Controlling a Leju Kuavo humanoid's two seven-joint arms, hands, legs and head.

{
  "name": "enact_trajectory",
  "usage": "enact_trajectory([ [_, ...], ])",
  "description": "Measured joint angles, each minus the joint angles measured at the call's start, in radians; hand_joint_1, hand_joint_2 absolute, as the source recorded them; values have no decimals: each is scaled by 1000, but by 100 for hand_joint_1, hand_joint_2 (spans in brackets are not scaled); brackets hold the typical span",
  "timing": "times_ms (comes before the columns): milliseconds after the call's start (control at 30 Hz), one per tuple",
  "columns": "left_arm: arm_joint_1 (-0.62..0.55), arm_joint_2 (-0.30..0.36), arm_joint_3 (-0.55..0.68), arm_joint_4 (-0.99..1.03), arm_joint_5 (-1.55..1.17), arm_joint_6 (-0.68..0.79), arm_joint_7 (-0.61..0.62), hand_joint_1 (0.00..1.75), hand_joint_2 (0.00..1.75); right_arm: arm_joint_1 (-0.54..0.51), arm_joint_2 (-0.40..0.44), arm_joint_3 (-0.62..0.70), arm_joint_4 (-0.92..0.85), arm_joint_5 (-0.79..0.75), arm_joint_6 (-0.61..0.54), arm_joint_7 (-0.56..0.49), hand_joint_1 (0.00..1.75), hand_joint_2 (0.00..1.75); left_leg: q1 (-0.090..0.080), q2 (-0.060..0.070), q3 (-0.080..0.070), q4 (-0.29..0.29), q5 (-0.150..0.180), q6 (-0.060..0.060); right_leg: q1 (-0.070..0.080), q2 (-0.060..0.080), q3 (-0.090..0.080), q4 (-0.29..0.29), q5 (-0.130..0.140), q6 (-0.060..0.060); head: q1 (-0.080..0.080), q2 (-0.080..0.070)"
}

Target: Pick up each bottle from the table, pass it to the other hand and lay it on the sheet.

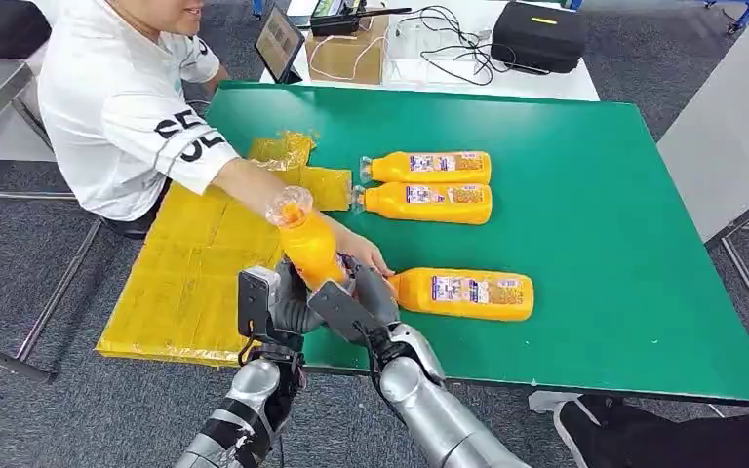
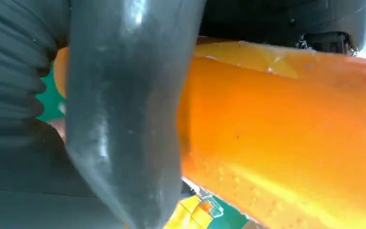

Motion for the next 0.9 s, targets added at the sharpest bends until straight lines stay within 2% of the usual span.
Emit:
enact_trajectory([
  [200, -2, 0, 8, 4, 16, -21, -9, 175, 175, -2, 0, 10, 11, -31, -18, -14, 0, 175, 0, 0, 0, 0, 0, 0, 0, 0, 0, 0, 0, 0, 0, 0],
  [367, -11, 9, 16, 5, -22, 48, -41, 175, 175, 15, -17, -11, -49, -102, -69, -39, 0, 175, 0, 0, 0, 0, 0, 0, 0, 0, 0, 0, 0, 0, 0, 0],
  [500, -27, 46, 45, 3, -101, 136, -53, 175, 175, 51, -38, -57, -157, -158, -90, -69, 0, 175, 0, 0, 0, 0, 0, 0, 0, 0, 0, 0, 0, 0, 0, 0],
  [800, -43, 127, 126, -11, -235, 221, -47, 175, 175, 104, -76, -131, -340, -199, -105, -95, 0, 175, 0, 0, 0, 0, 0, 0, 0, 0, 0, 0, 0, 0, 0, 0],
  [900, -54, 162, 132, -7, -409, 324, -6, 175, 175, 120, -81, -153, -390, -227, -110, -117, 0, 175, 0, 0, 0, 0, 0, 0, 0, 0, -1, 0, 0, 0, 0, 0],
])
